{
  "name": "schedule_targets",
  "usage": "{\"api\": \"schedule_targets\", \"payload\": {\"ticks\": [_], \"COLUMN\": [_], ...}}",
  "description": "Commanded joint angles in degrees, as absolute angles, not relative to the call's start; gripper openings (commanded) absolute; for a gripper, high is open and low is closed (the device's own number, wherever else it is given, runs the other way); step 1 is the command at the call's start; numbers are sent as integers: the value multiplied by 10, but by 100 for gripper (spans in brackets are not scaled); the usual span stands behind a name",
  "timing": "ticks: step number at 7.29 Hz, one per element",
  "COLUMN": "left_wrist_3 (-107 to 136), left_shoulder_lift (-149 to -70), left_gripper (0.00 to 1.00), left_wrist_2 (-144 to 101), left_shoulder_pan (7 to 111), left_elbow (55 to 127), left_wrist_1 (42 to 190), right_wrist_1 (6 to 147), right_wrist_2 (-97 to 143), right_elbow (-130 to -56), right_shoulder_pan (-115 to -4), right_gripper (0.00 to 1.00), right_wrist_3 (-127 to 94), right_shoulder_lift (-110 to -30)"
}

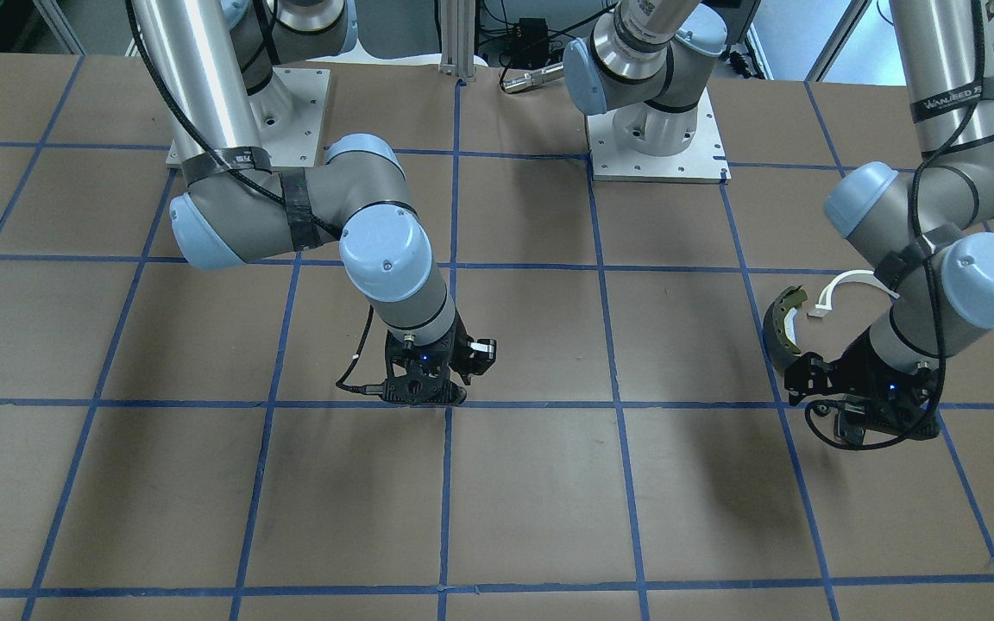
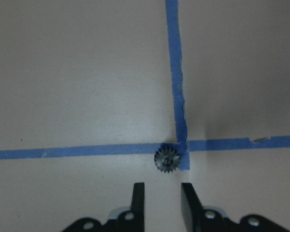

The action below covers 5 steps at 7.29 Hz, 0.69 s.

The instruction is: Place bearing gear from tray to pile

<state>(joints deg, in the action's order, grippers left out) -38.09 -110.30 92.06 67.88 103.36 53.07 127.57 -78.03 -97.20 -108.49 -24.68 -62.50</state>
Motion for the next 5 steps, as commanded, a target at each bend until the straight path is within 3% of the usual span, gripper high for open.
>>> {"api": "schedule_targets", "payload": {"ticks": [1,3,5], "left_wrist_3": [-317,-240,-42], "left_shoulder_lift": [-1071,-1052,-1060], "left_gripper": [100,100,100], "left_wrist_2": [924,918,922], "left_shoulder_pan": [730,768,911], "left_elbow": [1033,1040,1021], "left_wrist_1": [568,574,571], "right_wrist_1": [1251,1116,1030], "right_wrist_2": [-774,-780,-808], "right_elbow": [-955,-922,-897], "right_shoulder_pan": [-1048,-978,-942], "right_gripper": [100,100,100], "right_wrist_3": [-240,-146,-115], "right_shoulder_lift": [-639,-711,-790]}}
